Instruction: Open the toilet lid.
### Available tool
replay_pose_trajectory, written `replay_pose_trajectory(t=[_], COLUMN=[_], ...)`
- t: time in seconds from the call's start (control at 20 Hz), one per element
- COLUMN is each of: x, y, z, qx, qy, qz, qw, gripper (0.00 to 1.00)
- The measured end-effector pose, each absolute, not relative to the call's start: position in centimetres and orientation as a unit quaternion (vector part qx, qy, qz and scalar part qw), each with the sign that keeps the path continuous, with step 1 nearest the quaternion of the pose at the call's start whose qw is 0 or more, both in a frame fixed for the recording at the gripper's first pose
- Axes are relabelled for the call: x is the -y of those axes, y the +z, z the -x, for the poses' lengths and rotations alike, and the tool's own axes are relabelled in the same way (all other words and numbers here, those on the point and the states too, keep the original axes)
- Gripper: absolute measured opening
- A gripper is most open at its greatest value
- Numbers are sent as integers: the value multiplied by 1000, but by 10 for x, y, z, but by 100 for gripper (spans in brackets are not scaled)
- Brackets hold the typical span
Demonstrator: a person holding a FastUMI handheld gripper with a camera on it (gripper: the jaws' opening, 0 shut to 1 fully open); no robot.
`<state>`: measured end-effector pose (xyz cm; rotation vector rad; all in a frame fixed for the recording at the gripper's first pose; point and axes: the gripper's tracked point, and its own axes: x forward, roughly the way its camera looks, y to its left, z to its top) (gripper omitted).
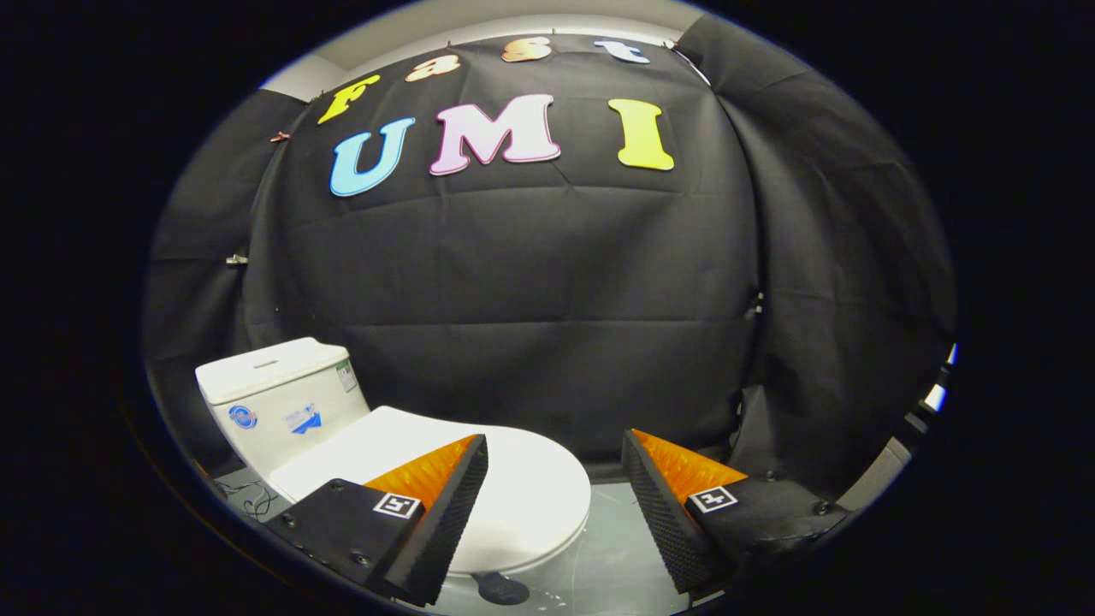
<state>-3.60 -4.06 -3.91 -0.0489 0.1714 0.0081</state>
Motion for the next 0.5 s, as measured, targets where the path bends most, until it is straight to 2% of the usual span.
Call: replay_pose_trajectory(t=[0.5], x=[52], y=[-139], z=[67], qx=[-205], qy=[1], qz=[-64], qw=[977], gripper=[98])
